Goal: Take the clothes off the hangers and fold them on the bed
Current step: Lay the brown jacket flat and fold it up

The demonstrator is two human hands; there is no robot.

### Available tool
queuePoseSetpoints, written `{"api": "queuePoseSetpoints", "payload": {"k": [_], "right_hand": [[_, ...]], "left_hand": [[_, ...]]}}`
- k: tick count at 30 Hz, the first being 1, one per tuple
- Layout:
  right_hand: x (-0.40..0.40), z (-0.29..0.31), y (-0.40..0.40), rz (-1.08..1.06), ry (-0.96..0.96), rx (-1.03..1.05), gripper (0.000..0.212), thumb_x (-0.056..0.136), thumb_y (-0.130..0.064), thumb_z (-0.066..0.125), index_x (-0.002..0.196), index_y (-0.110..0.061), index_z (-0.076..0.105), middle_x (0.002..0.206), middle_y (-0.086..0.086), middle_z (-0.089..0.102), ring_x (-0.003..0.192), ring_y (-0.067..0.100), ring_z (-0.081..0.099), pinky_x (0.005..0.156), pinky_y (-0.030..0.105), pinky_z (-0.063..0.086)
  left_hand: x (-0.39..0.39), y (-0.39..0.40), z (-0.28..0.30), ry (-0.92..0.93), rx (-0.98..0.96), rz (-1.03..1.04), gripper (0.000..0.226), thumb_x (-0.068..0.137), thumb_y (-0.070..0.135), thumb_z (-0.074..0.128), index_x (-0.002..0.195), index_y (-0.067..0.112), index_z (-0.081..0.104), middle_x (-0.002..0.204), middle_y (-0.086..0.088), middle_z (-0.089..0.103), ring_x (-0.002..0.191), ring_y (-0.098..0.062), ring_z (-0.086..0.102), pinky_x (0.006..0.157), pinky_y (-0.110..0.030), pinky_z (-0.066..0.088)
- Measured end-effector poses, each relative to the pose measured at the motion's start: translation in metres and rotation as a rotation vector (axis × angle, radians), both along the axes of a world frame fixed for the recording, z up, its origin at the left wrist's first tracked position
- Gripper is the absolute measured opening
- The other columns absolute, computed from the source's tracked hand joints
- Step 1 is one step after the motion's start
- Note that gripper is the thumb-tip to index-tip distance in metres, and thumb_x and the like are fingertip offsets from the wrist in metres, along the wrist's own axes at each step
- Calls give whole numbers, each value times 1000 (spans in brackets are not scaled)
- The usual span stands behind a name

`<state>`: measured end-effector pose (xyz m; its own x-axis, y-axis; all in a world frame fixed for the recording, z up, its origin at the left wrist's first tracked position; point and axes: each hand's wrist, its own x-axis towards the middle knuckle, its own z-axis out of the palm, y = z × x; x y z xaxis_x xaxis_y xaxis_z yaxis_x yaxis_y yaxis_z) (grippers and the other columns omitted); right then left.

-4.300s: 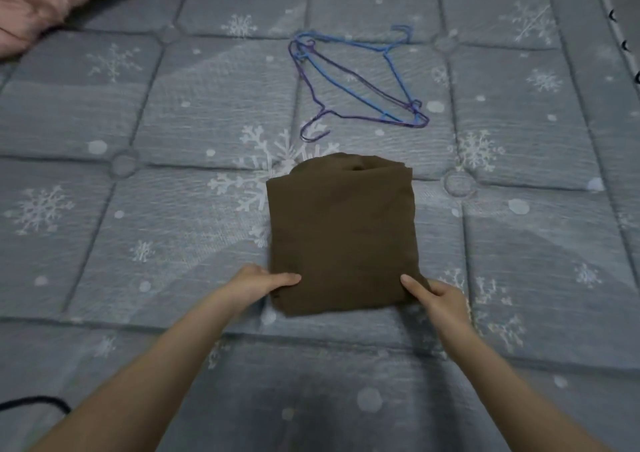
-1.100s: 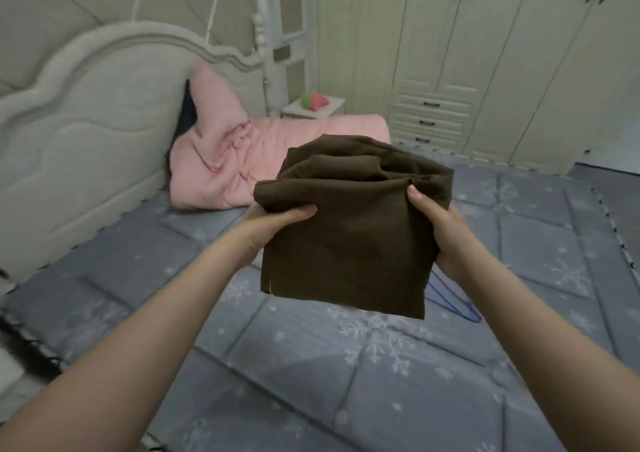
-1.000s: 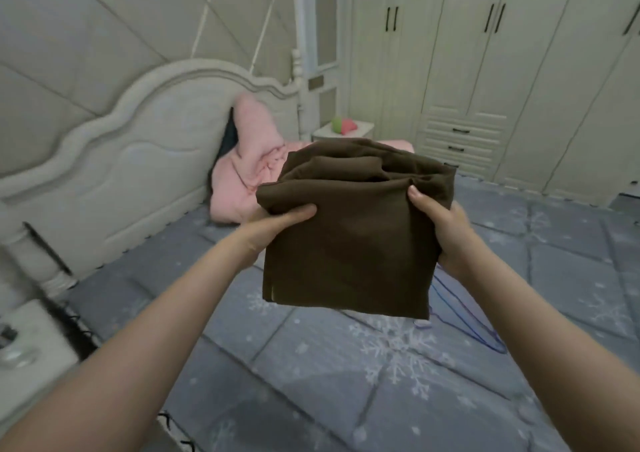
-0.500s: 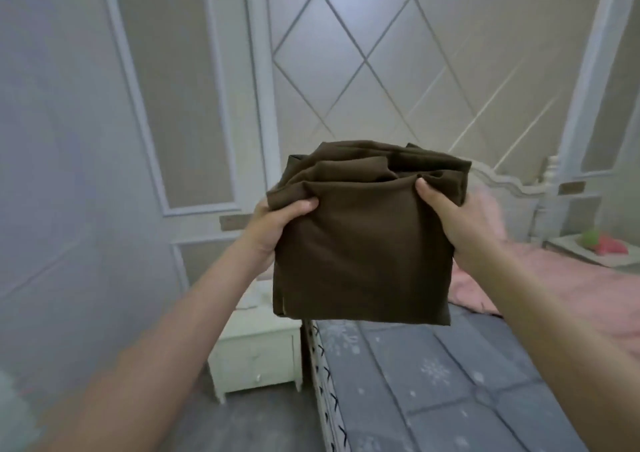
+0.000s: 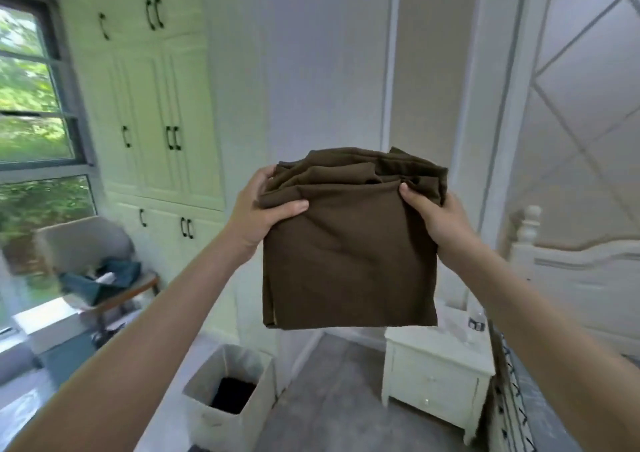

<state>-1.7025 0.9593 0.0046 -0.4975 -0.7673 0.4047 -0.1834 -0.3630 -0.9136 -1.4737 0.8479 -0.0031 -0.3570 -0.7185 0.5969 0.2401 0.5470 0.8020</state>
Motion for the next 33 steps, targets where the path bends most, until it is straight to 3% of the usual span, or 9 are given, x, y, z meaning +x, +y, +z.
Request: {"api": "queuePoseSetpoints", "payload": {"k": [4,8,12,18,23,27,31,33], "right_hand": [[93,-8,-71,144,1,20,7,84,-31,68,90,-31,63,93,-9,67,87,7,63,68,19,50],[168,-21,-127,251,10,29,5,86,-27,66,88,-30,63,93,-6,68,86,9,64,70,20,51],[221,-32,-175,321,19,68,6,86,-29,66,90,-30,62,96,-5,67,89,11,64,72,21,51],[254,-50,-252,368,4,108,6,87,-29,65,92,-30,61,96,-6,66,88,11,63,70,21,51],[259,-87,-343,410,-59,163,6,87,-29,65,91,-29,62,94,-5,67,83,9,64,63,18,52],[254,-122,-427,427,-119,197,8,86,-28,66,94,-27,63,93,-4,67,80,7,65,57,15,52],[246,-154,-513,425,-161,274,17,86,-29,66,102,-22,63,93,-4,67,82,9,64,55,13,51],[243,-169,-556,417,-163,307,12,86,-30,66,97,-25,64,92,-6,67,82,9,64,56,14,52]], "left_hand": [[104,-44,-15,21,55,132,70,48,29,85,111,28,56,116,5,62,103,-7,61,84,-18,49],[188,-87,-36,62,136,223,86,42,39,91,119,37,54,132,-1,53,119,-19,55,103,-40,44],[242,-123,-52,97,186,229,76,50,29,89,119,29,57,124,-4,61,114,-27,59,101,-50,44],[272,-178,-73,131,215,313,71,55,22,85,120,26,56,115,-1,65,110,-24,61,99,-44,47],[270,-255,-98,158,257,527,36,73,20,79,103,30,62,97,9,66,93,-11,63,91,-33,51],[263,-330,-126,130,298,594,34,76,25,76,108,27,63,99,10,66,94,-9,63,80,-21,52],[254,-415,-155,55,389,656,26,73,31,78,95,37,65,103,6,66,100,-16,62,91,-36,53],[251,-458,-170,37,418,674,24,73,31,79,92,39,65,101,7,67,99,-15,63,92,-38,53]]}}
